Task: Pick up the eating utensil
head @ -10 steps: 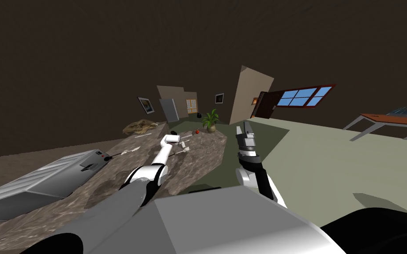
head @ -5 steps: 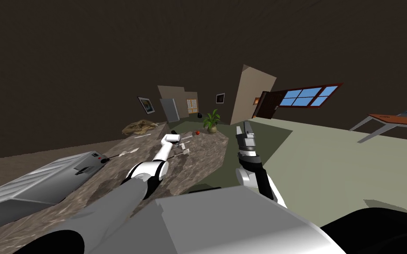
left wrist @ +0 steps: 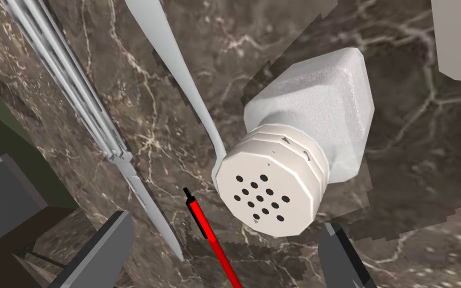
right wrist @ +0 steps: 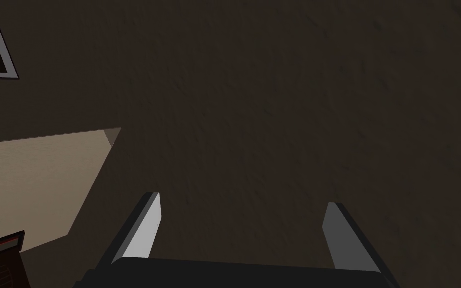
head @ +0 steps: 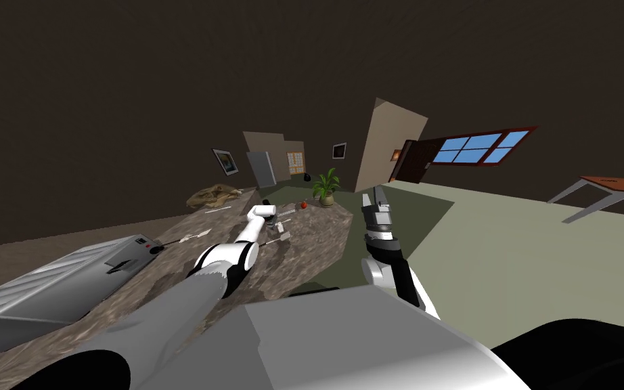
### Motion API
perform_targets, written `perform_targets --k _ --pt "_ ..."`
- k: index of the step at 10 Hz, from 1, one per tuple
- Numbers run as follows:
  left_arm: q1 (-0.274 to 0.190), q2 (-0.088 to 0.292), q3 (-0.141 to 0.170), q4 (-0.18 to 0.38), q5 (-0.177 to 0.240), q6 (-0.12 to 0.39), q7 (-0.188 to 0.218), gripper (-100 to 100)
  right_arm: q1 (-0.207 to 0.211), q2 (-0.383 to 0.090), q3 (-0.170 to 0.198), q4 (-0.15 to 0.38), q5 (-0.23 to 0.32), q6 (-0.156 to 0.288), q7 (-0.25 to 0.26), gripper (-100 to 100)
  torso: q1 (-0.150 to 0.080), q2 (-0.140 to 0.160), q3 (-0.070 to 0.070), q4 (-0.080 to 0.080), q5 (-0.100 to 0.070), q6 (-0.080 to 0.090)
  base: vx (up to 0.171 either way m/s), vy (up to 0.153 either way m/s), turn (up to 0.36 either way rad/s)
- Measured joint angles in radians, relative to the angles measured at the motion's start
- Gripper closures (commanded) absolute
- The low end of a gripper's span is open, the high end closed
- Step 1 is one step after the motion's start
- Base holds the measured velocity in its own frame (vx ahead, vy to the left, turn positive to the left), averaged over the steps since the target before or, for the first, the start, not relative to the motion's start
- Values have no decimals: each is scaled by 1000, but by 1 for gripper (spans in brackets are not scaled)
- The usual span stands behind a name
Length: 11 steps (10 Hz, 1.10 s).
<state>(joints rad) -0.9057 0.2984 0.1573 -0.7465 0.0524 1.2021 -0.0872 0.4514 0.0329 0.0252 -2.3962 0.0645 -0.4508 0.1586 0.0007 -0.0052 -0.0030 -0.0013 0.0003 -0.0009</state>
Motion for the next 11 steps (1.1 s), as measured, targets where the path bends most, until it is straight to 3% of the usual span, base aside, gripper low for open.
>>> perform_targets --k 3,5,7,8,9,10,11 --pt "-52 8 19 109 33 67 -18 -100 0 0 0 0 0 0 0 0 0 -4 -3 -1 0 0 124 -4 37" --pt "-57 10 26 120 44 103 -23 -100 0 0 0 0 0 0 0 0 0 1 0 0 0 0 63 3 38" --pt "-82 13 35 176 62 134 -32 -100 0 0 0 0 0 0 0 0 -1 1 0 0 0 0 37 -14 49" --pt "-82 13 35 179 63 136 -32 0 0 0 0 0 0 0 0 0 -1 4 2 1 0 0 0 0 0" --pt "-82 13 35 179 63 135 -32 -100 0 0 0 0 0 0 0 0 0 5 3 1 0 0 -1 -43 -89" --pt "-101 42 46 245 75 106 -52 -100 0 0 0 0 0 0 0 0 -2 5 3 1 0 0 12 -63 -59" --pt "-84 48 50 229 79 103 -62 -100 0 0 0 0 0 0 0 0 -4 5 3 1 -1 0 14 -42 -6"
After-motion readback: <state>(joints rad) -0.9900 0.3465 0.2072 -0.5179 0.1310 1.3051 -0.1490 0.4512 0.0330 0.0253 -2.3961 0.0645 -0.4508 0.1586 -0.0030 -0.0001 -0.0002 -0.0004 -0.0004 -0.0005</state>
